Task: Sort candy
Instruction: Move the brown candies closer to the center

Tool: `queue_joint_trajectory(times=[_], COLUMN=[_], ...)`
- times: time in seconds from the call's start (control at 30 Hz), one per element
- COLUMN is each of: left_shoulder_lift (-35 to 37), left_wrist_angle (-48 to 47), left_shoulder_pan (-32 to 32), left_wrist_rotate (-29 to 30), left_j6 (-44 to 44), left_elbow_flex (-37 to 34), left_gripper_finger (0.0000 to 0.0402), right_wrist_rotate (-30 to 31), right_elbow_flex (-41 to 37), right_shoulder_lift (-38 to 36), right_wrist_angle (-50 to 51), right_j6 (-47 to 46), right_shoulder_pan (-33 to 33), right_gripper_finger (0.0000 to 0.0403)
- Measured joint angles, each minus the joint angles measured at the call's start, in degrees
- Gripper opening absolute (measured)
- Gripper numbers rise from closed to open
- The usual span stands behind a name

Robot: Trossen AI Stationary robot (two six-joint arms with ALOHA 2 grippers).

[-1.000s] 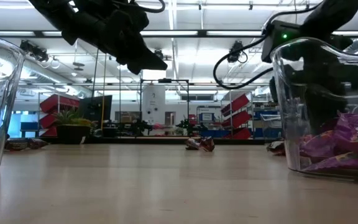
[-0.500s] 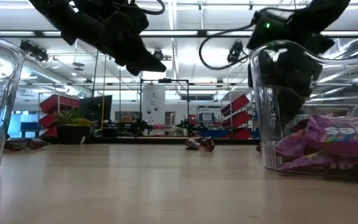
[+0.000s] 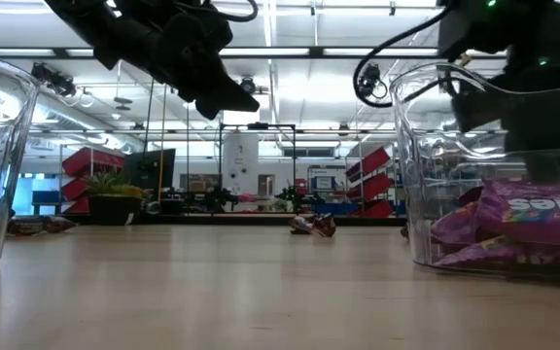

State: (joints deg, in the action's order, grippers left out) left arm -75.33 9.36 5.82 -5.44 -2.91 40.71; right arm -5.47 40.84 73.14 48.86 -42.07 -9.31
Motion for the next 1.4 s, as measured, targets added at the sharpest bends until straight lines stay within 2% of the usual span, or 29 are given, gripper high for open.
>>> queue_joint_trajectory(times=[0.17, 0.27, 0.43, 0.57, 0.73, 0.93, 1.1, 1.4], left_shoulder_lift=[-1.4, -3.2, -4.3, -4.3, -4.3, -4.3, -4.3, -4.3], left_wrist_angle=[0.8, 2.1, 6.8, 9.9, 9.2, 8.8, 8.8, 8.9], left_shoulder_pan=[0.0, 0.1, 0.4, 2.0, 4.8, 7.2, 7.7, 7.7], left_wrist_rotate=[0.0, 0.0, -0.1, -3.2, -5.7, -8.3, -9.8, -9.8], left_j6=[0.2, -0.1, -2.2, -2.0, -1.6, -1.5, -1.7, -2.5], left_elbow_flex=[0.0, 0.0, 0.0, 0.0, 0.0, 0.0, 0.0, 0.0], left_gripper_finger=[0.0003, 0.0003, 0.0003, 0.0002, 0.0002, 0.0002, 0.0002, 0.0002], right_wrist_rotate=[-1.2, 1.3, 6.0, 7.4, 0.6, -8.0, -15.4, -15.0], right_elbow_flex=[0.0, 0.4, 4.7, 9.0, 11.9, 14.4, 14.9, 15.6], right_shoulder_lift=[0.0, -0.1, -0.1, 0.2, 6.2, 15.9, 20.4, 27.3], right_wrist_angle=[-0.6, -0.6, -0.8, -5.2, -7.6, -3.4, -2.4, -10.8], right_j6=[-4.0, -4.2, 4.1, 15.1, 30.6, 43.9, 48.4, 49.2], right_shoulder_pan=[-4.9, -5.7, -0.9, 5.8, 12.4, 15.4, 15.9, 17.5], right_gripper_finger=[0.0000, 0.0000, 0.0000, 0.0000, 0.0000, 0.0000, 0.0000, 0.0000])
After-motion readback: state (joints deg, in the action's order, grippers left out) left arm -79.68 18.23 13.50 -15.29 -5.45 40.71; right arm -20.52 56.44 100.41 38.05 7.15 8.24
